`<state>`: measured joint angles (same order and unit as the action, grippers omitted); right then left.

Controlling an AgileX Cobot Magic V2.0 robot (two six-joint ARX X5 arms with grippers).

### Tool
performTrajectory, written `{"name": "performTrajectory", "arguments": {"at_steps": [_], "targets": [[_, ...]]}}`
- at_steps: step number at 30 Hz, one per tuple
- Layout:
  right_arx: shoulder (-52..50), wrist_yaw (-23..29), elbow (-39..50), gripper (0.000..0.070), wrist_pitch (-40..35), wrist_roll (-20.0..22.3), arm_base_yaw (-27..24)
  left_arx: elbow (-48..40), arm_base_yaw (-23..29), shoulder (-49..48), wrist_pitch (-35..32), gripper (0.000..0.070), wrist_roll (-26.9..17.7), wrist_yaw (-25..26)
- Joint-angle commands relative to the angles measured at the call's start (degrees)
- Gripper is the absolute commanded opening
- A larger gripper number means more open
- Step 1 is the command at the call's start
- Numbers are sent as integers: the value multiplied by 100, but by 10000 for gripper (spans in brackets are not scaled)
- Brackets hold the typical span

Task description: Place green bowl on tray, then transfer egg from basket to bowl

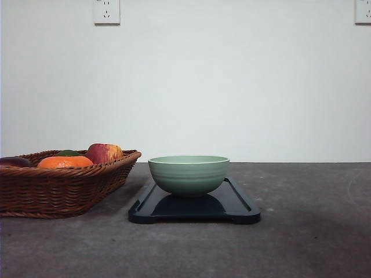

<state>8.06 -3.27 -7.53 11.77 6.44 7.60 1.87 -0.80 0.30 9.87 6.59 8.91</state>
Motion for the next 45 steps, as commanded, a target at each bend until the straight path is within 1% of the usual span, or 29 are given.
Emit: {"name": "performTrajectory", "arguments": {"at_steps": [1,3,8,11,45], "targets": [[-157,-16,151,17,-163,-144,-107,-109,4,-11,37,0,-98,-9],[-372,-34,349,17,-271,-160,-247,-109,4,-11,37,0,-98,-9],[-777,-34,676,17,-248,-336,-436,-109,4,-11,38,0,-98,-9],[-785,-33,687,17,-240,-387,-442,-108,4,-11,38,0,-98,-9],[-785,-28,687,17,-273,-387,-442,-107,4,-11,39,0,-98,-9]]}}
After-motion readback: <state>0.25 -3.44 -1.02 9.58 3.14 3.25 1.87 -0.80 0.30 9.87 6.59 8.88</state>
